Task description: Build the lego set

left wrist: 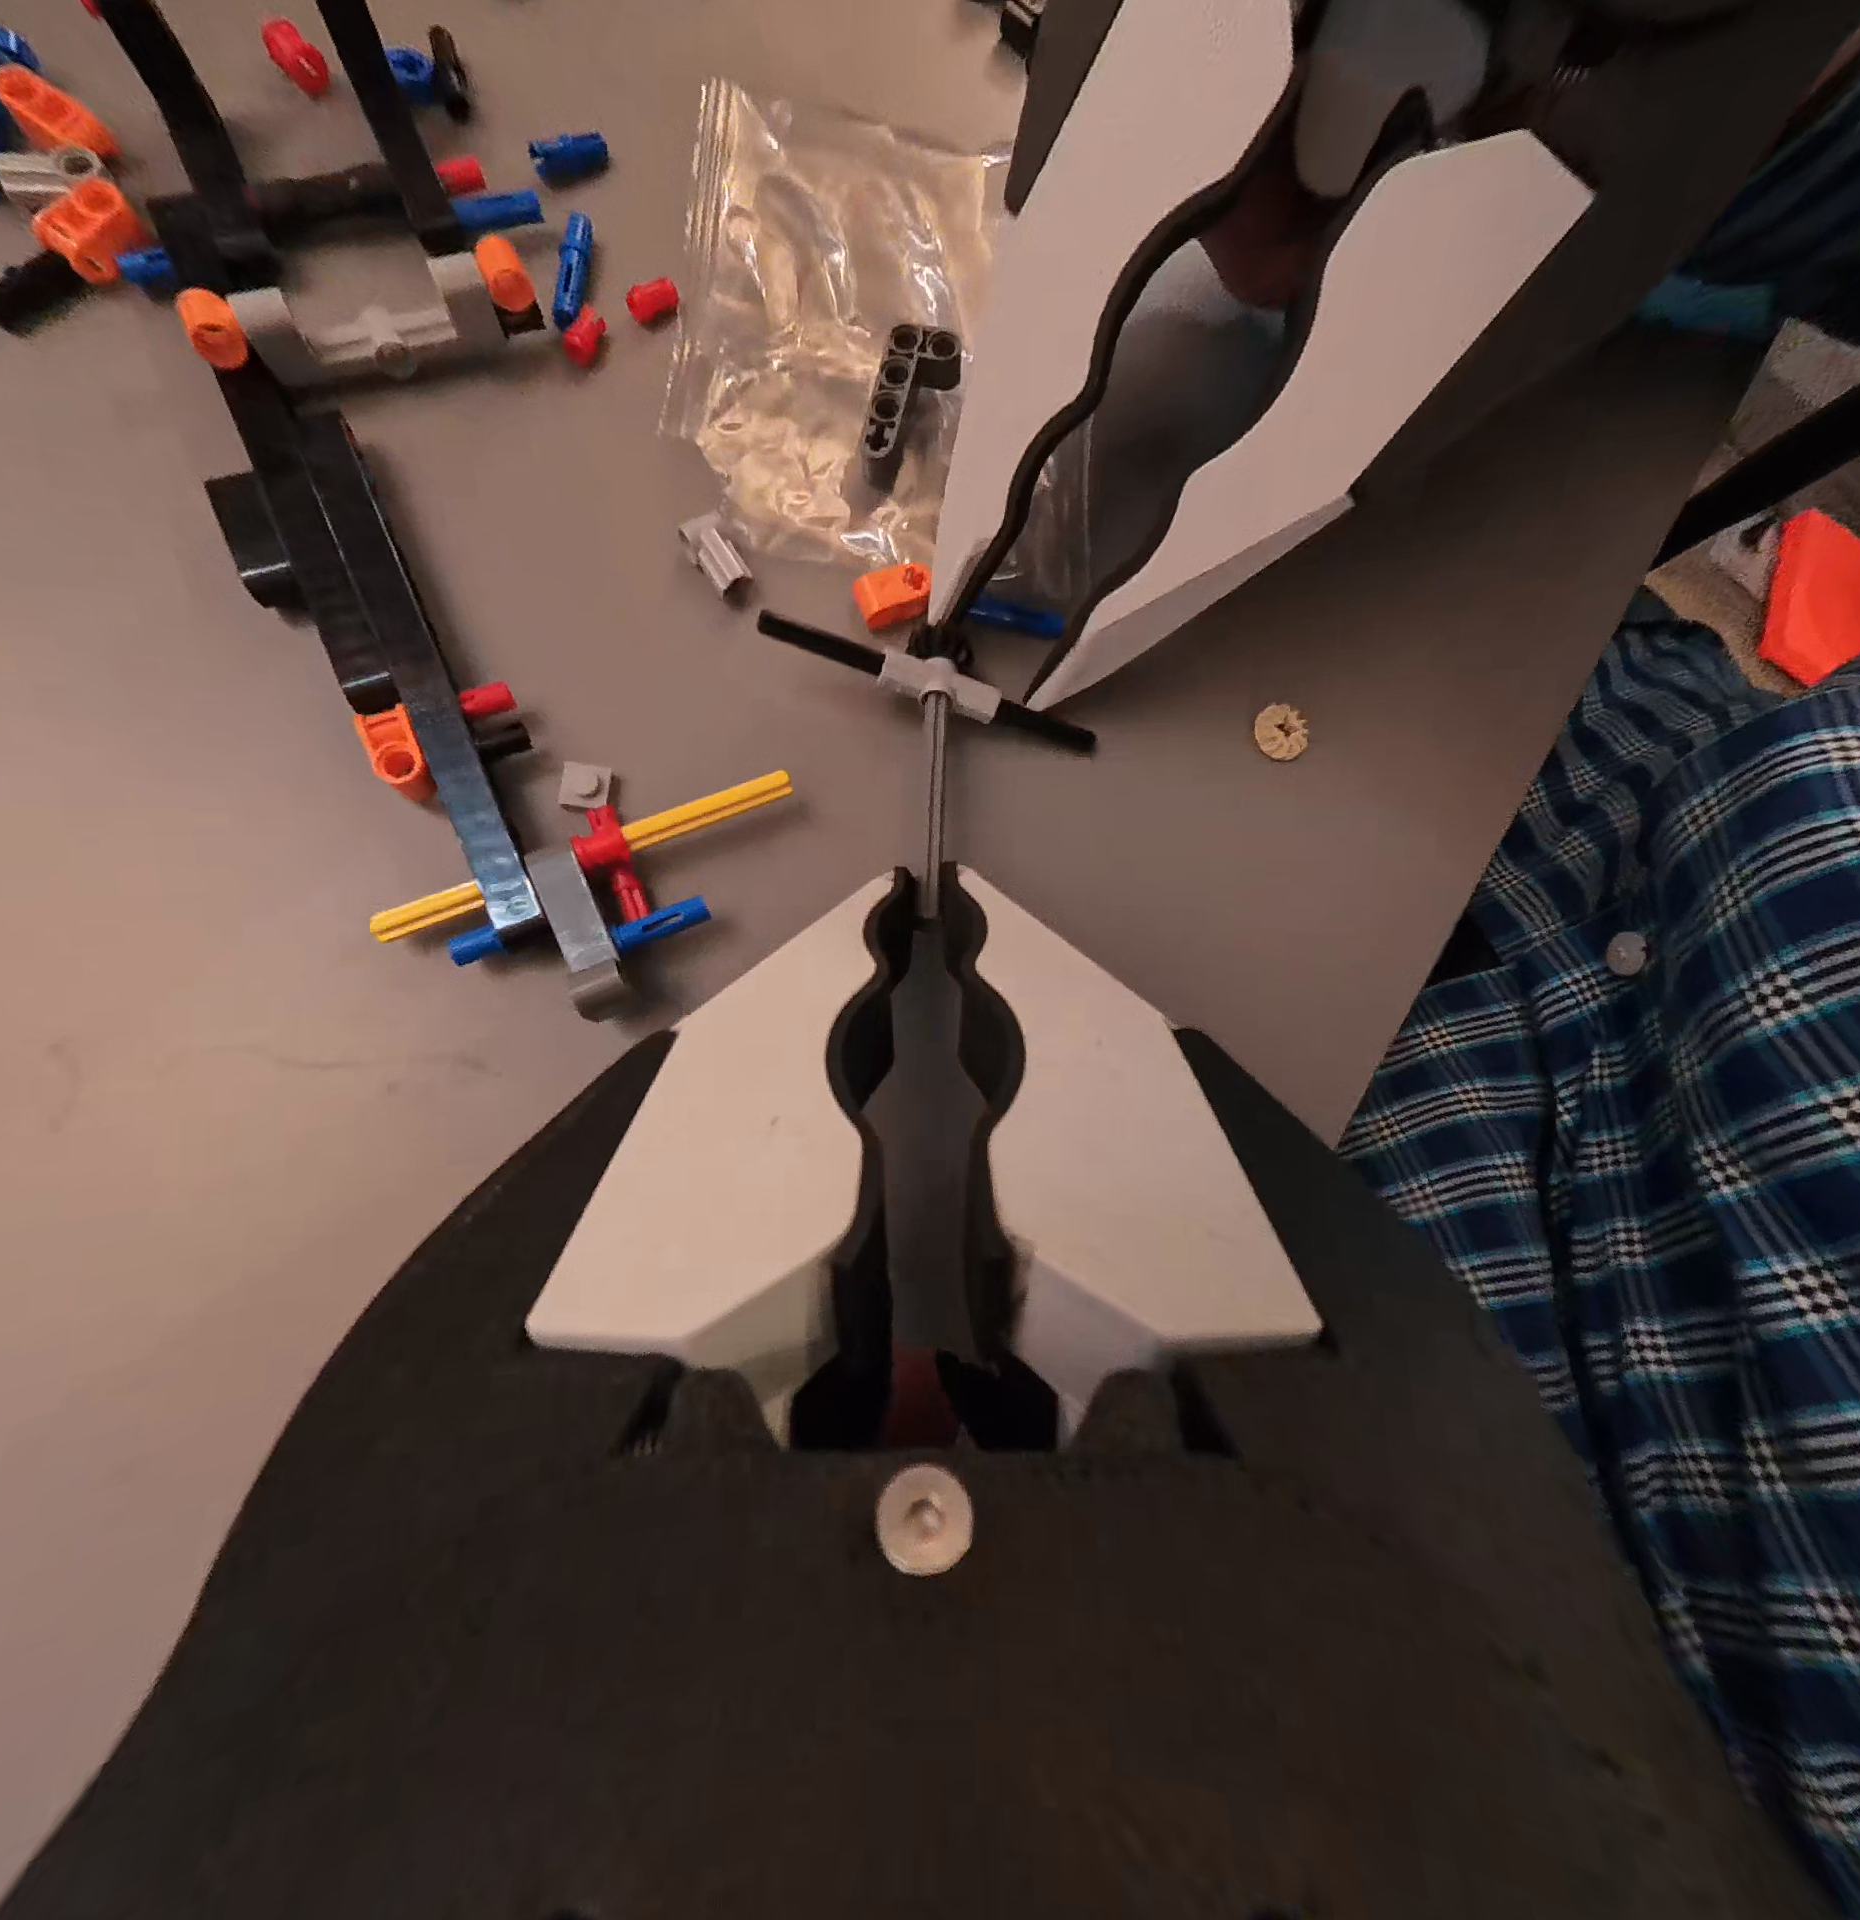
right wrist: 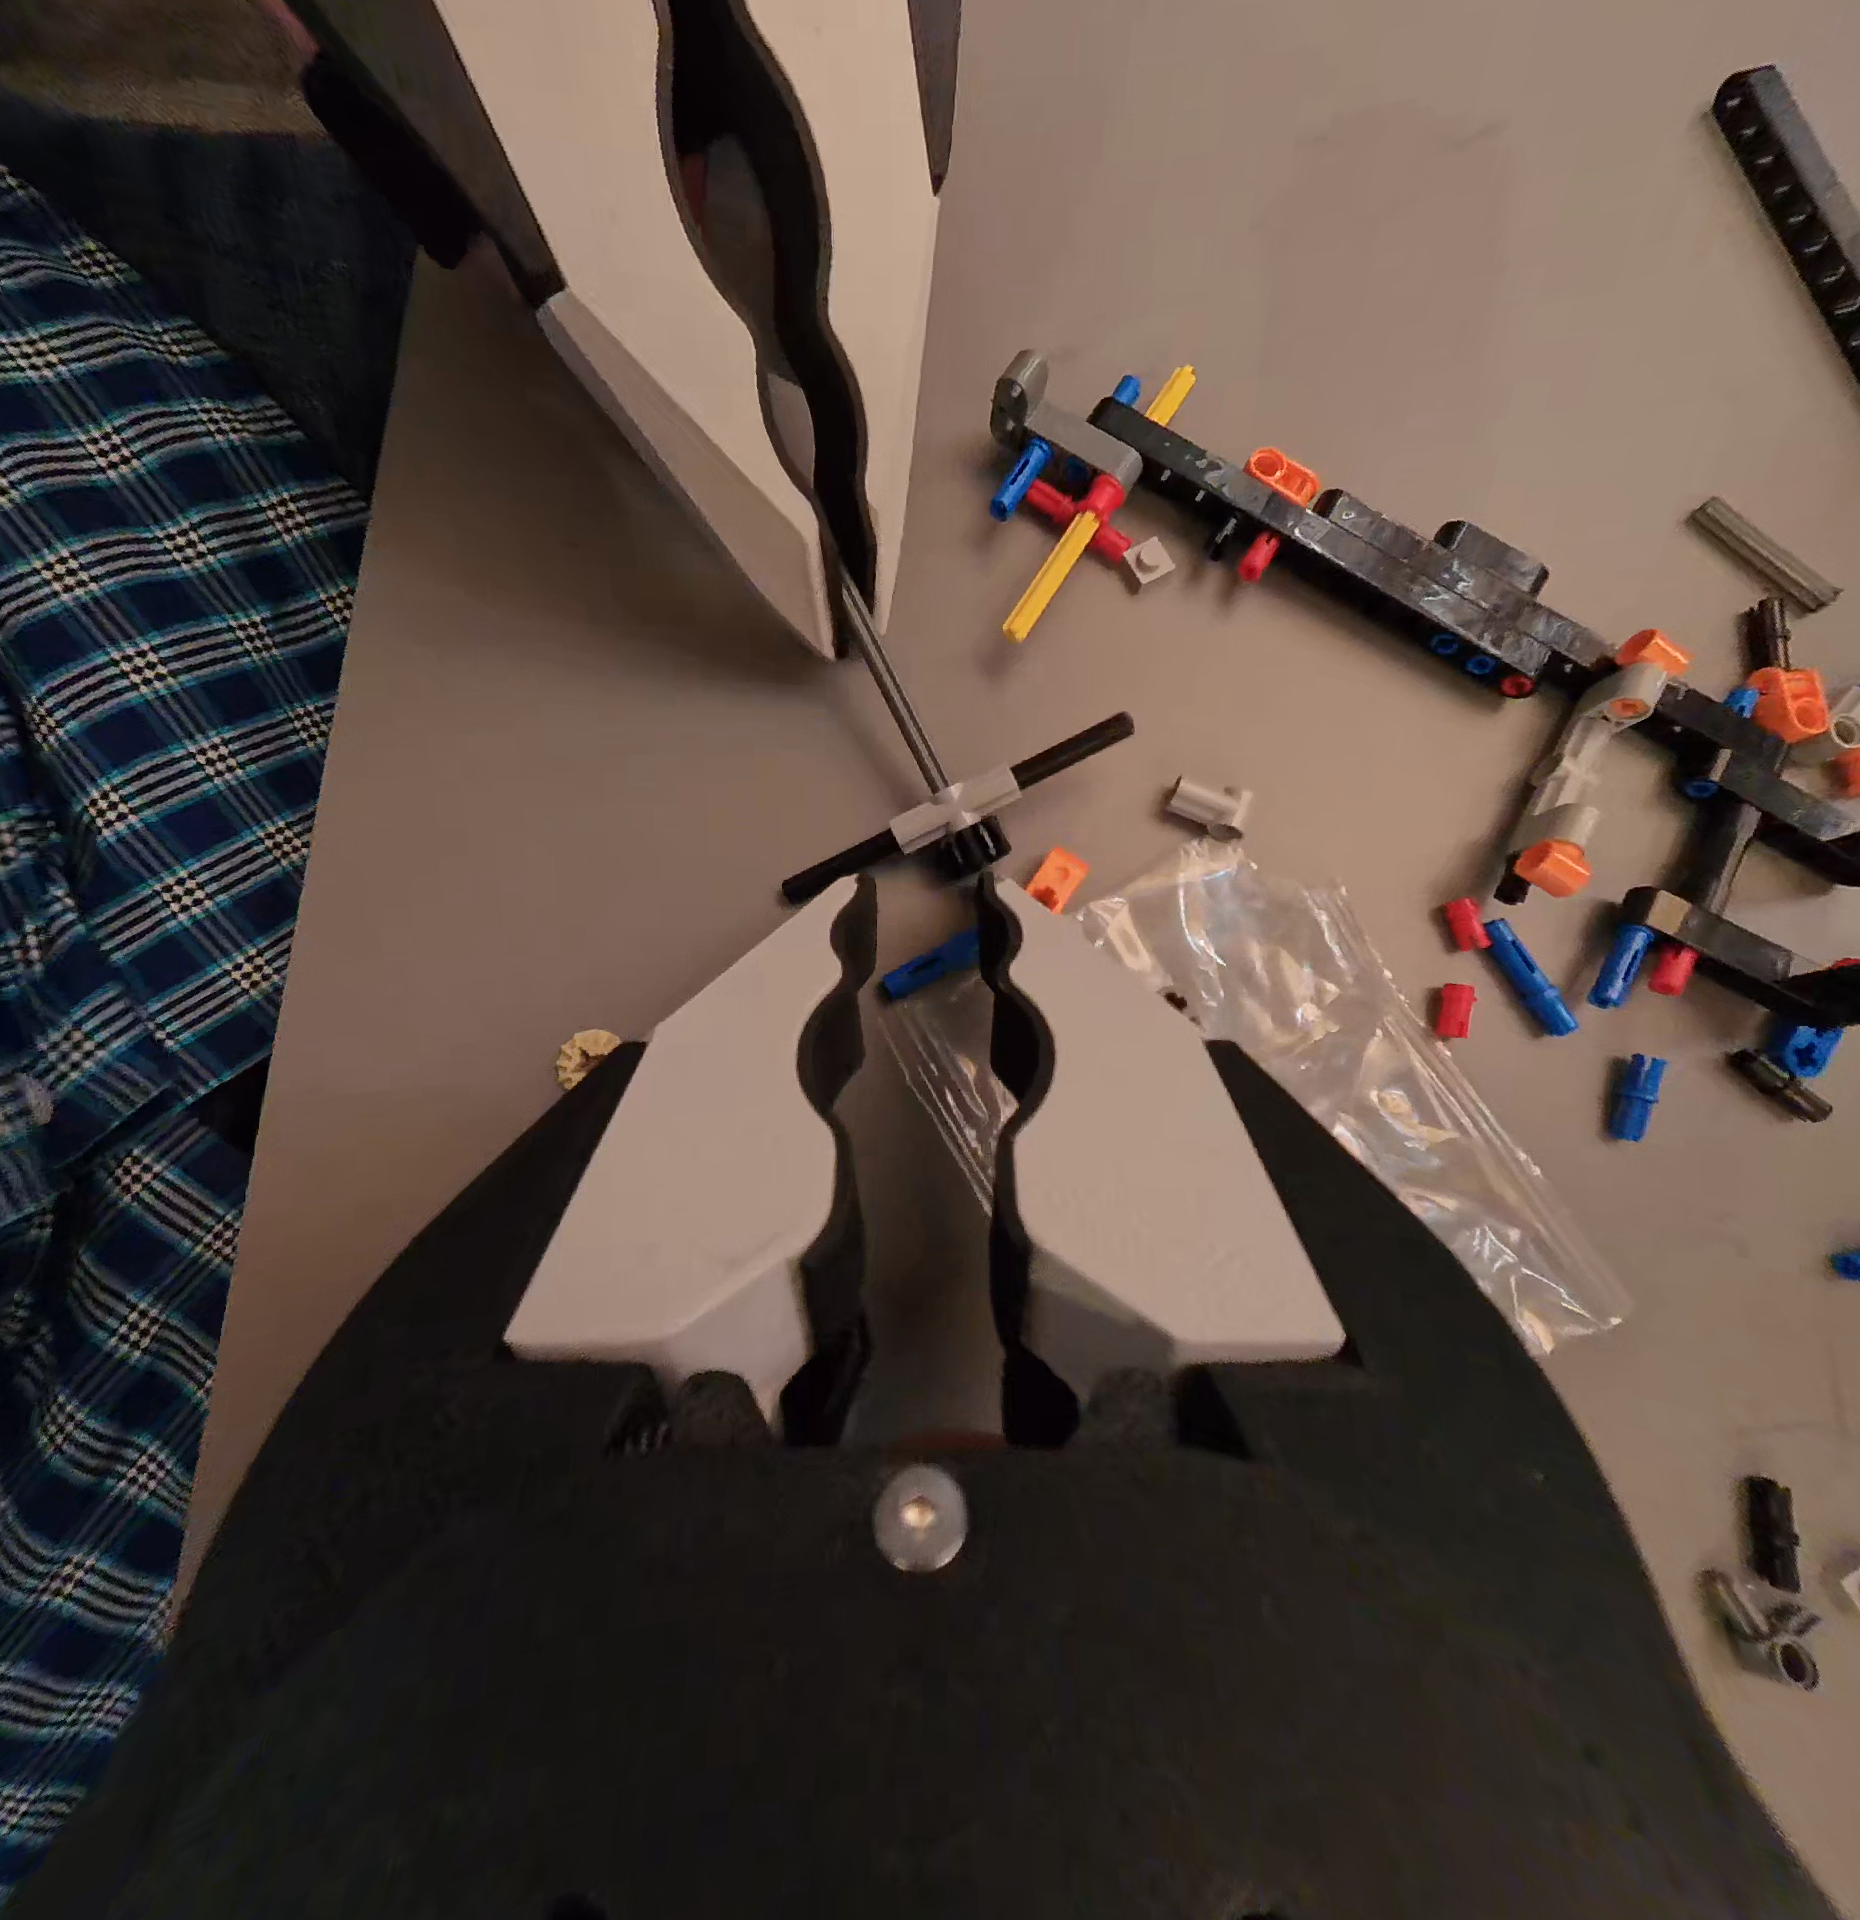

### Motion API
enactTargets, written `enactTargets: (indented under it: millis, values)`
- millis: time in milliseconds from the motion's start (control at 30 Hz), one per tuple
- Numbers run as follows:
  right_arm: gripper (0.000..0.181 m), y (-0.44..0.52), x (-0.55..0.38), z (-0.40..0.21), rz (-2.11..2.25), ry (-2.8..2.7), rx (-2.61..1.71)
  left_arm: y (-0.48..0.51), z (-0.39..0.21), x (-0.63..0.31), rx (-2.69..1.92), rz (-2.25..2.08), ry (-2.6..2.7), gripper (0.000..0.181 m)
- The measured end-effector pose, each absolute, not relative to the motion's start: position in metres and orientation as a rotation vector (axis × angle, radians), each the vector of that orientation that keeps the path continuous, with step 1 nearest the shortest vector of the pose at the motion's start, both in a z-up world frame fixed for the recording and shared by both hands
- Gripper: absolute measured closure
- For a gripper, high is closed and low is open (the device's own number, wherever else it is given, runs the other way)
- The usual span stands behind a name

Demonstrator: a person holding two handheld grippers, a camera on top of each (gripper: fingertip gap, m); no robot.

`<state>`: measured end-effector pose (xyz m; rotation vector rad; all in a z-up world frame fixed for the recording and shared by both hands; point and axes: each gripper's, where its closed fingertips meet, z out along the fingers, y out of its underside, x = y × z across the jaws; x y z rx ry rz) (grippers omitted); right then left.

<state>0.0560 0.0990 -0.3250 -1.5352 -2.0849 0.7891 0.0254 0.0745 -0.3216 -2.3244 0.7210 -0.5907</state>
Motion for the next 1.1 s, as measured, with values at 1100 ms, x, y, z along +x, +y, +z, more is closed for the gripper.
enactTargets:
  millis: [1100]
  values:
    - [0.165,0.106,0.063,-0.316,0.837,-2.134,-1.636,0.054,-0.316,0.012,-2.398,-0.700,0.658,0.171]
